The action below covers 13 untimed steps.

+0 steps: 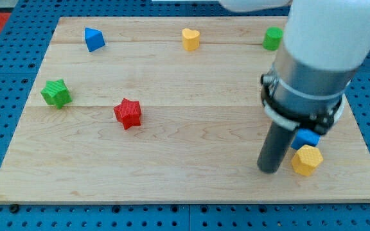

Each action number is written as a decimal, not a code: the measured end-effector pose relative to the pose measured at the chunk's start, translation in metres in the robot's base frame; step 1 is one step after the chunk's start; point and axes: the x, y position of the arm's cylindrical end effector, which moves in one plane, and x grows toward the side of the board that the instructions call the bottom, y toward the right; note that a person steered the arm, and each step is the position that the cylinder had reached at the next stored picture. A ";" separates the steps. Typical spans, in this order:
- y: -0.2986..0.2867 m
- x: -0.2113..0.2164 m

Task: Push blue cue towards the bottom left of the board

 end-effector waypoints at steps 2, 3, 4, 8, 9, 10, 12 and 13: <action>0.146 0.017; 0.120 -0.002; 0.110 -0.031; 0.026 -0.069; 0.026 -0.090; 0.026 -0.108; 0.024 -0.122; 0.022 -0.123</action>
